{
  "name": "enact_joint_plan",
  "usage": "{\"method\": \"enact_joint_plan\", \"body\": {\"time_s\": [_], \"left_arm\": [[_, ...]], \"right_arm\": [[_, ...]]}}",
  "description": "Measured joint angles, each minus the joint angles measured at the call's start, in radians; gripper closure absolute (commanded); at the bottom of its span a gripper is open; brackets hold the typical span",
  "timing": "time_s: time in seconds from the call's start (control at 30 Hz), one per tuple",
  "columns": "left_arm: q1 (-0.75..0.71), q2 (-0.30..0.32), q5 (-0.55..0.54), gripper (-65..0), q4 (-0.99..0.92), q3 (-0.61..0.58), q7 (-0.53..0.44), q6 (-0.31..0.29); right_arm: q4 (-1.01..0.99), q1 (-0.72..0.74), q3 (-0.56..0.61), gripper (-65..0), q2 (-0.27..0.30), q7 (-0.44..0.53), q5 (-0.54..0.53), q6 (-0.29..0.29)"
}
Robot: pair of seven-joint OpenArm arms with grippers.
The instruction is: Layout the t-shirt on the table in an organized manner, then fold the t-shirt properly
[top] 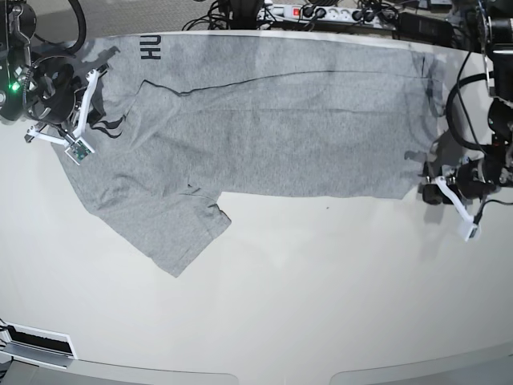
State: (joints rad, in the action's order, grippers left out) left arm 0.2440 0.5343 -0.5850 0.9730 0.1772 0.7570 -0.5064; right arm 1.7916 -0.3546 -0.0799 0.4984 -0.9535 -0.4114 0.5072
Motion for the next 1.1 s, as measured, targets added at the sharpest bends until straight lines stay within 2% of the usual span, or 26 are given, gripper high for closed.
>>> {"method": "enact_joint_plan", "body": {"time_s": [0.07,0.37,0.5,0.7,1.0,1.03,1.1], "left_arm": [[0.000,-0.001,0.002,0.0,0.002,0.000,0.022,0.001],[-0.051,-0.016,0.017,0.0,0.002,0.000,0.014,0.001],[-0.081,-0.024,0.055,0.0,0.002,0.000,-0.066,0.000],[-0.084,-0.025,0.093,0.0,0.002,0.000,-0.120,0.001],[-0.081,-0.025,0.235,0.0,0.000,0.000,-0.298,0.007],[-0.080,-0.025,0.254,0.0,0.000,0.000,-0.314,0.011],[-0.081,-0.026,0.286,0.0,0.000,0.000,-0.343,0.067]], "right_arm": [[0.000,0.000,0.000,0.0,0.000,-0.001,0.000,0.000],[0.000,0.000,0.000,0.0,0.000,0.003,0.000,0.000],[0.000,0.000,0.000,0.0,0.000,0.004,0.000,0.000],[0.000,0.000,0.000,0.0,0.000,0.011,0.000,0.000],[0.000,0.000,0.000,0.0,0.000,0.011,0.000,0.000],[0.000,0.000,0.000,0.0,0.000,0.011,0.000,0.000],[0.000,0.000,0.000,0.0,0.000,0.011,0.000,0.000]]}}
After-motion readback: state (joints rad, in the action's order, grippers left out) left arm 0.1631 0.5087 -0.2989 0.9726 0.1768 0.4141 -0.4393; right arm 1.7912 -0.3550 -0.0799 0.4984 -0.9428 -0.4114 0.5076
